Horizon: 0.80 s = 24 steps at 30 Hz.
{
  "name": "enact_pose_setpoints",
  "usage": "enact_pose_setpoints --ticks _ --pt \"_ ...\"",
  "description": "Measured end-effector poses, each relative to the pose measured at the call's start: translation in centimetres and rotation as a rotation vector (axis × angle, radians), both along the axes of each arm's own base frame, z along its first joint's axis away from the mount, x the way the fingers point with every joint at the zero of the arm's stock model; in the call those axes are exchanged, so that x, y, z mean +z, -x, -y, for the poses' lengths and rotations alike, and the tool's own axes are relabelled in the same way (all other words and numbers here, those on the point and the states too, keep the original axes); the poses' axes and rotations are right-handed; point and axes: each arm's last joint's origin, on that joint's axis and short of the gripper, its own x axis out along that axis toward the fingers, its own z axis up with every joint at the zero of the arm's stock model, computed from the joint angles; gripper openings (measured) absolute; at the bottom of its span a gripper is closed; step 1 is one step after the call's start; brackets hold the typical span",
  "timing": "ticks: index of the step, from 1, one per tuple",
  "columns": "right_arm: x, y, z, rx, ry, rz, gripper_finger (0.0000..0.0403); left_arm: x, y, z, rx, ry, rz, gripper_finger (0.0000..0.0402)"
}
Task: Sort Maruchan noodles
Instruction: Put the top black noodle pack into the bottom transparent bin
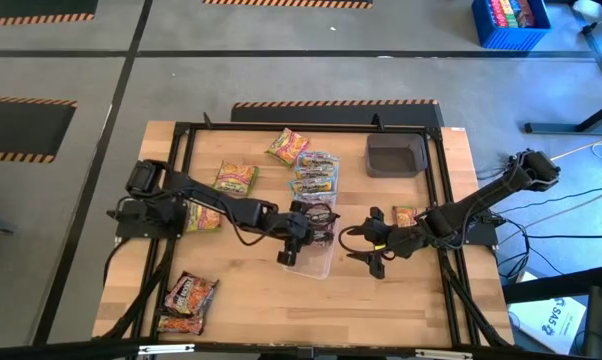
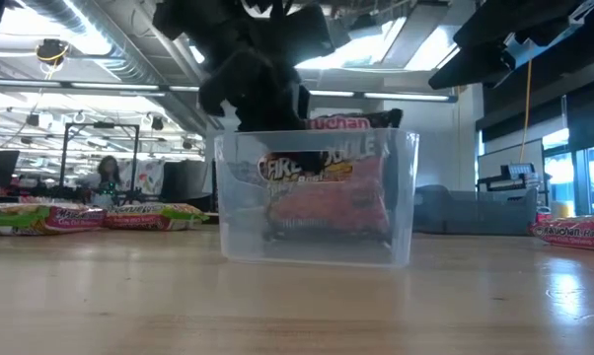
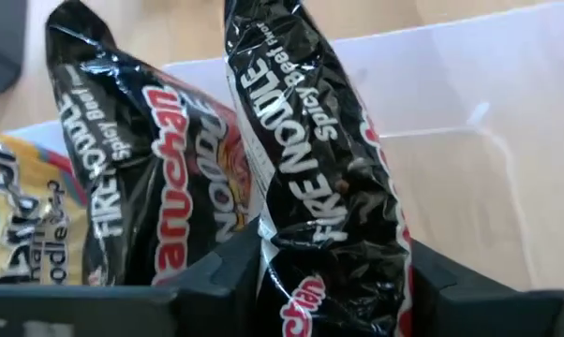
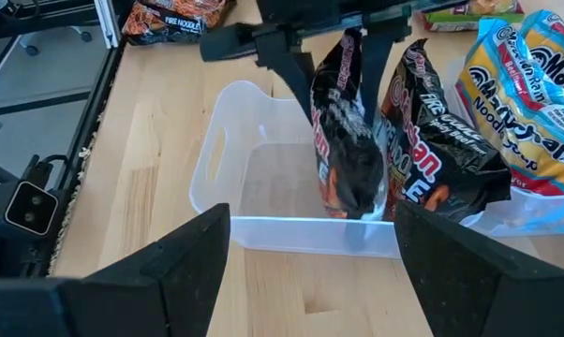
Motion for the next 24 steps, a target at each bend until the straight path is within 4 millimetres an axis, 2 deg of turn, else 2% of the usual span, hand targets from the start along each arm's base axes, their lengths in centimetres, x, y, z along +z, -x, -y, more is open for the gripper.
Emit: enact_pose_setpoints --ticks 9,13,21,24 --pt "-0.4 -0.2 -0.1 0.000 0.008 -0.016 0.0282 0.8 0.0 -0.2 0.075 -0.079 0.021 0.0213" --pt "-1.1 -0.5 -0.3 0.000 0.022 -0.042 0.0282 2.4 -0.1 0.1 0.086 -0.073 0.034 0.0218" --pt "-1.3 -0.7 -0.4 -0.001 0.023 -0.042 0.0282 4.1 0.7 1.5 0.058 -0.109 -0.021 0.0219" --pt "-1.2 -0.8 -0.4 -0.001 0.014 -0.028 0.0282 5.9 1.2 2.3 0.059 -0.157 -0.003 0.0219"
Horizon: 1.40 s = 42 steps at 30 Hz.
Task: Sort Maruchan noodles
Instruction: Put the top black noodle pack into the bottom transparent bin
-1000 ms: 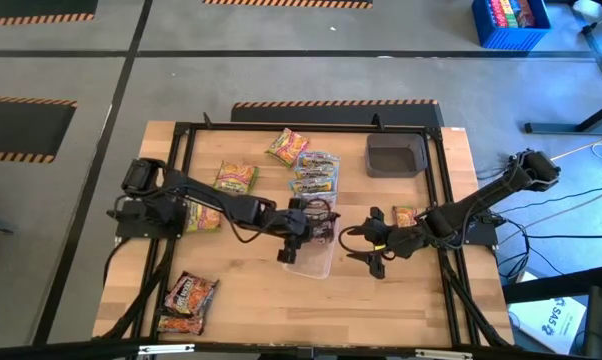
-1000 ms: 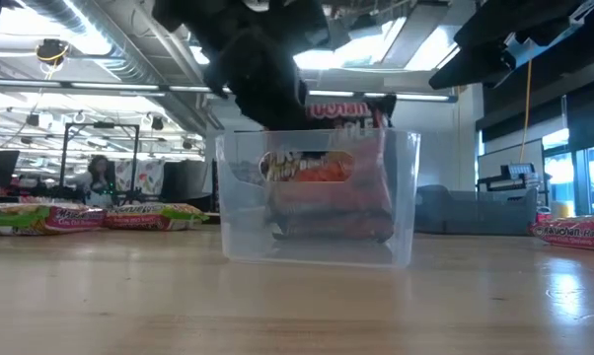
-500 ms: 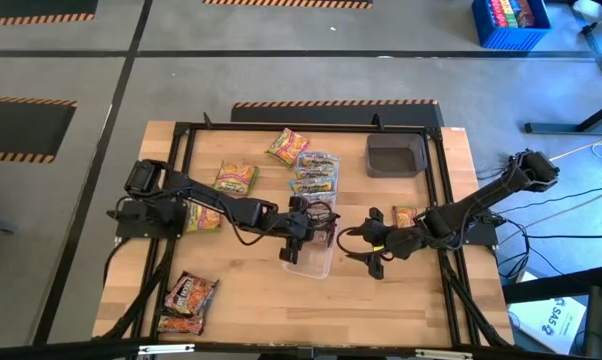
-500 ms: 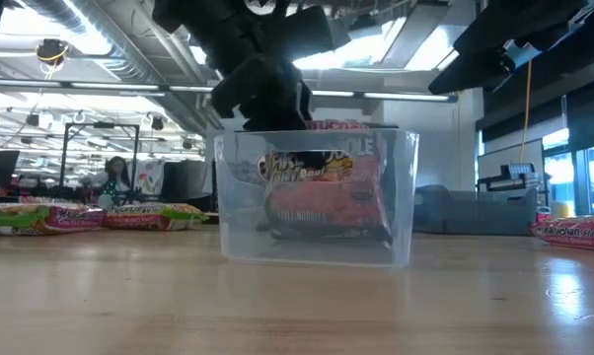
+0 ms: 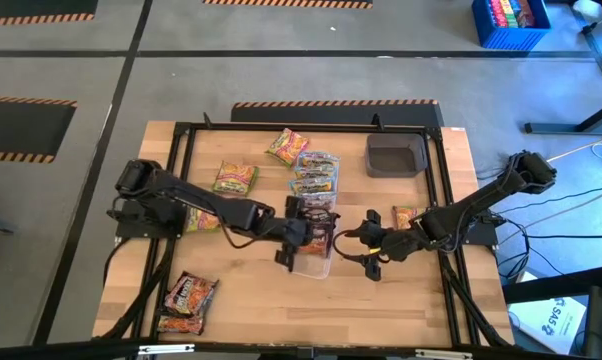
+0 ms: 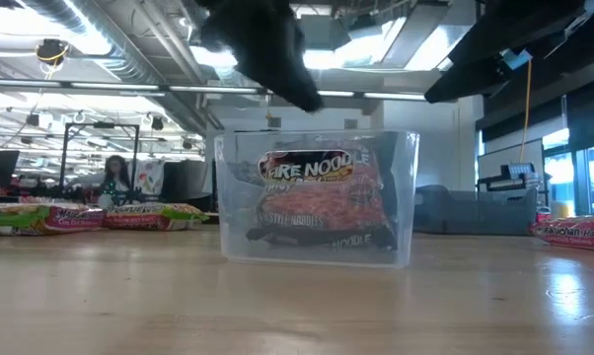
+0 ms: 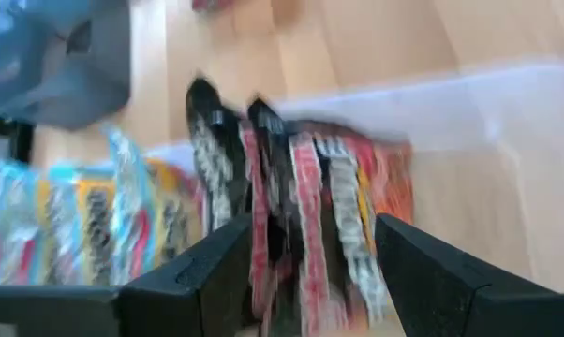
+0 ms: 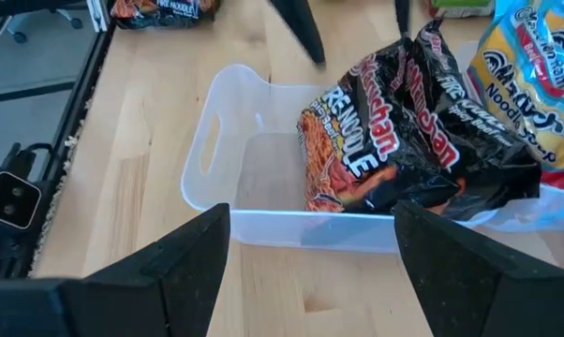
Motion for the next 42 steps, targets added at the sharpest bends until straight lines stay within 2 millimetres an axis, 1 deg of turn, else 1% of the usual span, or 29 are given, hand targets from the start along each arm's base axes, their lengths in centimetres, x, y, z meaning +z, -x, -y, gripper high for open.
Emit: enact_pose_setpoints --ticks 1,3,6,10,12,14,17,20,22,25,29,34,37,39,42 --pt "0.0 0.0 0.0 0.000 0.000 0.000 0.0282 0.6 0.5 0.3 -0.001 -0.021 -0.016 0.0219" --pt "0.0 0.0 0.0 -0.003 0.002 0.001 0.0282 1.9 0.8 1.0 -0.001 -0.030 0.021 0.0219" --pt "0.1 -0.1 0.0 -0.008 -0.001 0.014 0.0282 3.7 2.8 1.8 0.002 -0.019 0.025 0.0219" --pt "0.3 -0.3 -0.1 -0.009 -0.016 0.045 0.0282 5.6 6.3 2.3 0.053 0.045 -0.025 0.0219" --pt "0.4 -0.4 -0.1 -0.018 -0.017 0.060 0.0282 6.2 8.3 2.5 0.096 0.076 -0.045 0.0219" --pt "0.6 -0.5 -0.2 -0.022 -0.024 0.081 0.0282 6.7 10.0 2.4 0.139 0.115 -0.019 0.0219" --pt "0.5 -0.7 -0.3 -0.021 -0.026 0.094 0.0282 6.5 12.7 2.1 0.197 0.183 -0.022 0.0219" --pt "0.3 -1.0 -0.4 -0.024 -0.027 0.101 0.0282 5.8 15.0 1.9 0.247 0.266 -0.018 0.0219" --pt "0.0 -1.2 -0.6 -0.023 -0.023 0.095 0.0282 5.1 16.2 1.9 0.262 0.333 -0.041 0.0219" --pt "-0.5 -1.6 -0.8 -0.017 -0.028 0.096 0.0282 4.0 17.4 2.3 0.275 0.438 -0.103 0.0219" --pt "-1.2 -2.2 -1.1 -0.016 -0.027 0.095 0.0282 2.5 17.9 2.8 0.291 0.514 -0.159 0.0219" --pt "-1.9 -2.6 -1.3 0.000 -0.009 0.084 0.0282 0.4 16.7 3.5 0.192 0.510 -0.094 0.0219" --pt "-2.1 -2.7 -1.4 0.001 -0.006 0.080 0.0282 0.4 15.2 3.8 0.124 0.515 -0.005 0.0219" --pt "-2.1 -2.8 -1.4 0.005 -0.010 0.088 0.0282 0.4 14.4 4.0 0.113 0.496 -0.008 0.0216" --pt "-1.6 -2.9 -1.7 0.062 -0.024 0.097 0.0282 1.9 13.2 5.2 0.129 0.555 -0.054 0.0212"
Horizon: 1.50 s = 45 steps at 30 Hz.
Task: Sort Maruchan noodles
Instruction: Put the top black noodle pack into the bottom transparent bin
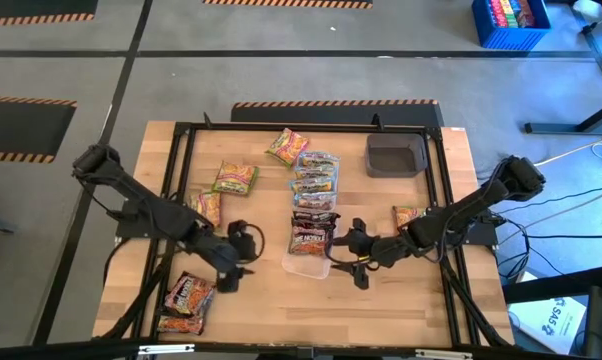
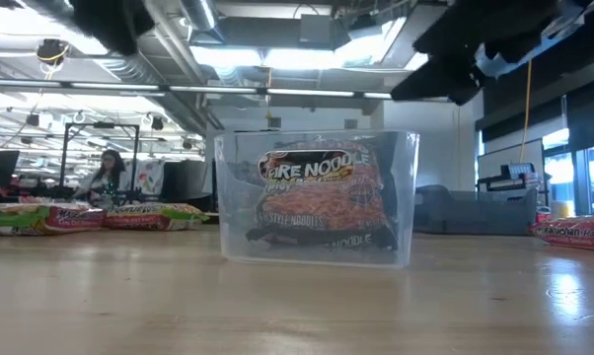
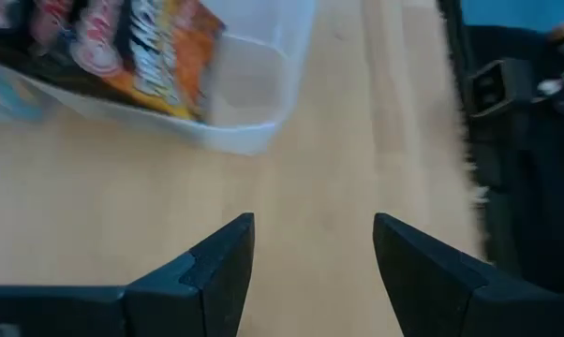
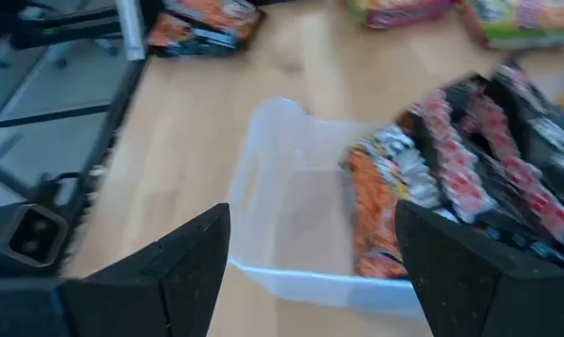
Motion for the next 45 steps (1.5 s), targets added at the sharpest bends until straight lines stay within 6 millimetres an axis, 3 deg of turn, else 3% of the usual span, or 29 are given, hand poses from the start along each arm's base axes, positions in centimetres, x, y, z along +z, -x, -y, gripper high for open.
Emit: enact_pose_setpoints --ticks 8,14,18,21,25,35,45 --pt "0.9 0.1 -1.1 0.087 0.093 0.056 0.0282 1.3 -0.6 6.5 0.196 0.097 -0.442 0.0211" --pt "0.7 0.6 -1.9 0.140 0.092 0.040 0.0282 -0.5 0.6 11.7 0.385 0.047 -0.741 0.0211" --pt "0.7 0.9 -2.4 0.142 0.102 0.042 0.0282 -2.9 1.8 13.6 0.550 -0.026 -0.897 0.0211" --pt "0.7 1.0 -2.5 0.135 0.107 0.045 0.0282 -4.6 2.3 14.4 0.627 -0.073 -0.999 0.0211" --pt "0.7 0.9 -2.7 0.122 0.096 0.053 0.0282 -5.9 2.0 14.7 0.635 -0.106 -1.013 0.0211" --pt "-1.3 0.3 -3.0 0.063 0.112 0.000 0.0282 -7.0 2.6 14.6 0.643 -0.169 -1.010 0.0211" --pt "-1.2 0.1 -3.0 0.064 0.108 0.019 0.0282 -8.5 3.3 13.9 0.608 -0.221 -1.066 0.0195"
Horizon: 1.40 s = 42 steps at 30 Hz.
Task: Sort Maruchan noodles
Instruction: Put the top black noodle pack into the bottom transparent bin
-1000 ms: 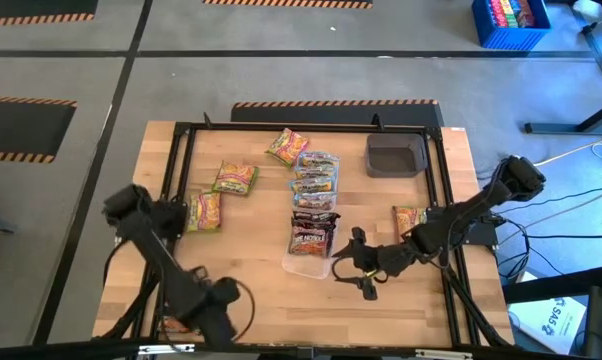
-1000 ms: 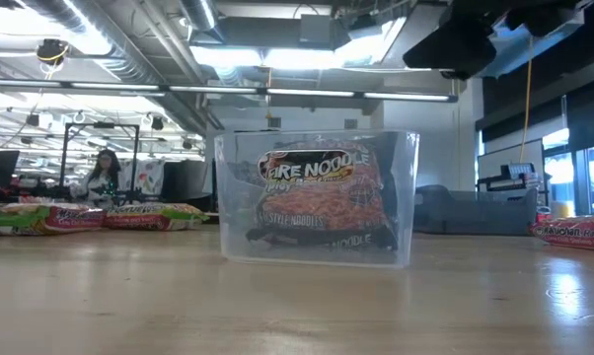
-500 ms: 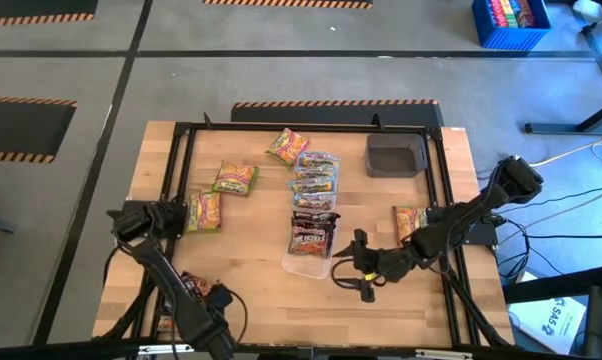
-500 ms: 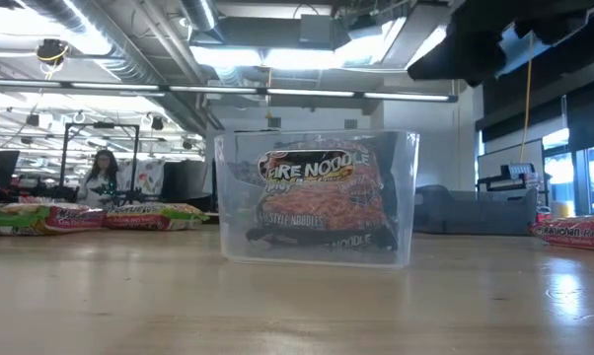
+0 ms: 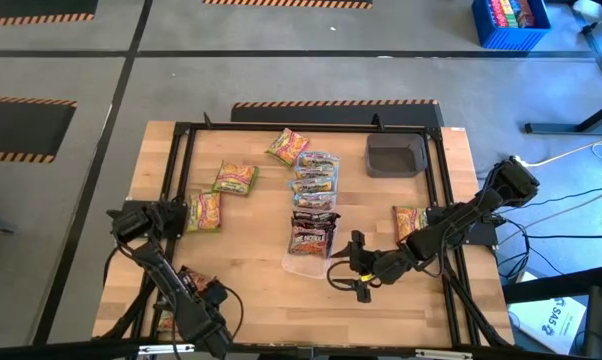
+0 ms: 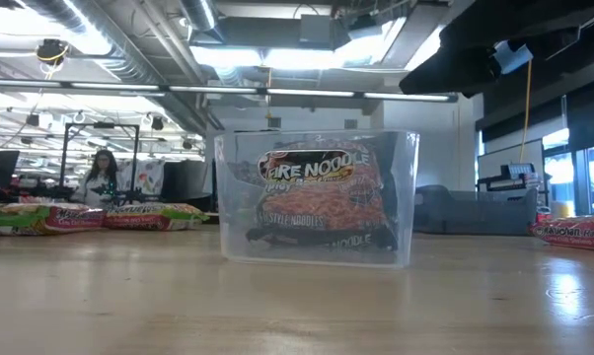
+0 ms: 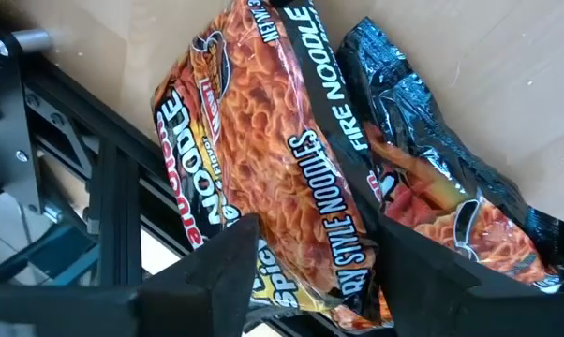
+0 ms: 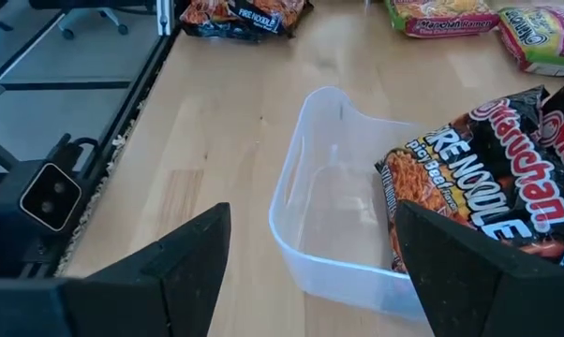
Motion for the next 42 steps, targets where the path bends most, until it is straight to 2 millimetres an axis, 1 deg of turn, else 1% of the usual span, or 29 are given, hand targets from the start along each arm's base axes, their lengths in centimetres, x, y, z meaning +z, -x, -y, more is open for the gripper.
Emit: enact_pose_setpoints --ticks 8,11,19,26,35,39,42 --pt "0.0 0.0 0.0 0.000 0.000 -0.001 0.0282 -0.1 -0.1 0.1 -0.026 0.030 0.007 0.0112" --pt "0.0 0.0 0.0 0.000 0.000 -0.001 0.0282 -0.1 -0.1 0.1 -0.043 0.036 0.006 0.0087" --pt "0.0 0.0 0.0 0.001 0.001 -0.002 0.0282 0.0 -0.1 0.1 -0.104 0.050 0.013 0.0048" --pt "0.0 0.0 0.0 0.001 0.001 -0.002 0.0282 0.9 -0.5 0.3 -0.145 0.039 0.047 0.0006" --pt "0.0 0.0 0.0 0.001 0.000 -0.001 0.0282 2.7 -0.8 0.6 -0.190 0.012 0.084 0.0001" --pt "0.0 0.0 0.0 0.000 -0.001 -0.001 0.0282 4.2 -1.1 0.7 -0.212 -0.017 0.121 0.0001" --pt "0.0 0.0 0.0 0.000 -0.004 0.003 0.0282 5.5 -1.5 1.0 -0.245 -0.012 0.181 0.0000"
